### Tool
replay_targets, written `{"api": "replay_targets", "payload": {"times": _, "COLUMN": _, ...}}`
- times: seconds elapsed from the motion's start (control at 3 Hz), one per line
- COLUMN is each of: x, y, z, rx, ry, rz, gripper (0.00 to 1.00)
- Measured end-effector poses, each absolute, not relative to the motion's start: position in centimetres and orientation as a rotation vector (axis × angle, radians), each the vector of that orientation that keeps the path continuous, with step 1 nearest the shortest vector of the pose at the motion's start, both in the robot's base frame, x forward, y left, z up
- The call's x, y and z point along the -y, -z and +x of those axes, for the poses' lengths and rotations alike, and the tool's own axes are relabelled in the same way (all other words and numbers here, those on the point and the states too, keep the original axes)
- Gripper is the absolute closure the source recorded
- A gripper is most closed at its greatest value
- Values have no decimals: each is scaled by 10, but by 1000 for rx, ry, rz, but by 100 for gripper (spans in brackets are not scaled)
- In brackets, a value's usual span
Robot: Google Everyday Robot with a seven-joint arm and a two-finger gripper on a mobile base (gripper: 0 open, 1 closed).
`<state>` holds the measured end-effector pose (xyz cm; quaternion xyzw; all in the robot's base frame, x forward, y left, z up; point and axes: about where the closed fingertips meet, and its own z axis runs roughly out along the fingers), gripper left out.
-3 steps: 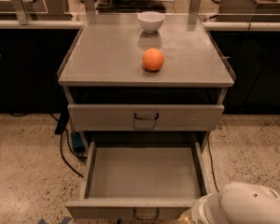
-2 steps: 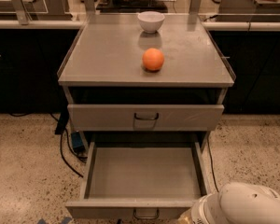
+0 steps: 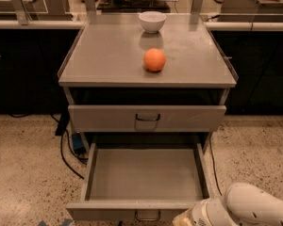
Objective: Close middle drawer
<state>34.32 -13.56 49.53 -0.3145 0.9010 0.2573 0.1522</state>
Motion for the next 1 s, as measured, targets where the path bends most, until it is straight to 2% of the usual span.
{"api": "replay_targets", "payload": {"times": 0.33, "x": 123, "y": -464, "z": 341, "rx": -2554, "ry": -868, "rz": -918, "gripper": 100}}
{"api": "replay_targets", "payload": {"times": 1.0, "x": 113, "y": -432, "z": 360, "rx": -2593, "ry": -840, "rz": -912, "gripper": 100}}
